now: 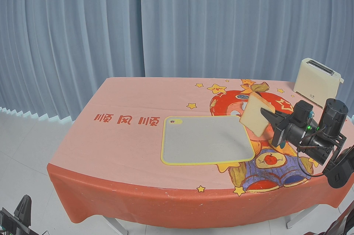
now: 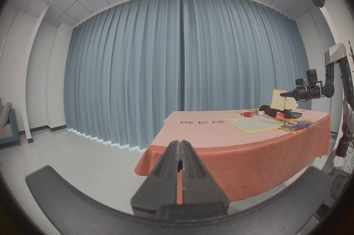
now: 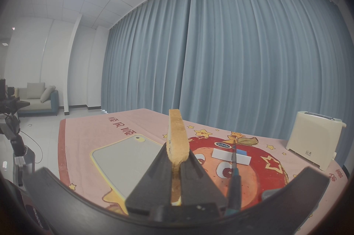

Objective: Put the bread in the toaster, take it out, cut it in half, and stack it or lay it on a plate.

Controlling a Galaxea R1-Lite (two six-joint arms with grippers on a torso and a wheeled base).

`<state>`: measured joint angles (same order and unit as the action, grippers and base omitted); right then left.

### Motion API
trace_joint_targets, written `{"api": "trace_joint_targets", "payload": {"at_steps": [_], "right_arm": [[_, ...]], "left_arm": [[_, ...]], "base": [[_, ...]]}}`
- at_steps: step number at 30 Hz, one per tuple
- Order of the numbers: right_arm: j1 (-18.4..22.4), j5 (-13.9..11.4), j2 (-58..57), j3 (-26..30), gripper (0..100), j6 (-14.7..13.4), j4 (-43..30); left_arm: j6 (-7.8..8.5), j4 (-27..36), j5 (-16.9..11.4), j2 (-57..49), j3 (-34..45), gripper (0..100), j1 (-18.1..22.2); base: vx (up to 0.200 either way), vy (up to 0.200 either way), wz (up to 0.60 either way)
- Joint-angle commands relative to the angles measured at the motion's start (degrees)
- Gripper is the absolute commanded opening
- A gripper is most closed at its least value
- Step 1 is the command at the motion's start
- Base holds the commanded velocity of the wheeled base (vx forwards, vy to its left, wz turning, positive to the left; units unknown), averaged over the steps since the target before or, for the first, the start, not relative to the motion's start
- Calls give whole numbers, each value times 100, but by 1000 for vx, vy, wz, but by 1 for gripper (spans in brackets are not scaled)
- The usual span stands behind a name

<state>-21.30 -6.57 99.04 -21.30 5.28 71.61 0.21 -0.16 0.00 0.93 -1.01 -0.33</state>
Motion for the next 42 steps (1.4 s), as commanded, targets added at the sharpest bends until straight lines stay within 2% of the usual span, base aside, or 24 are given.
{"api": "trace_joint_targets", "payload": {"at_steps": [1,9,14,20,25,34,40,42], "right_arm": [[-6,-2,63,-15,0,-1,2],[-68,-2,133,-15,0,-9,2],[-155,-2,257,-32,0,-141,2],[-410,15,555,-208,0,-774,2],[-577,209,801,-279,0,-1126,2],[-656,130,1091,-595,0,-2259,2],[-762,86,1250,-718,0,-2831,-6],[-806,86,1355,-806,0,-2936,-6]], "left_arm": [[-3,-2,9,-14,101,0,-2],[6,-2,9,-14,101,0,-2],[-3,-2,9,-14,101,0,-2],[-3,-2,9,-14,101,0,-2],[-3,-2,9,-14,101,0,-2],[6,-2,9,-14,101,0,-2],[6,-2,9,-14,101,0,-2],[6,-2,0,-14,101,0,-2]], "base": [[0,0,0],[0,0,0],[0,0,0],[0,0,0],[0,0,0],[0,0,0],[0,0,0],[0,0,0]]}}
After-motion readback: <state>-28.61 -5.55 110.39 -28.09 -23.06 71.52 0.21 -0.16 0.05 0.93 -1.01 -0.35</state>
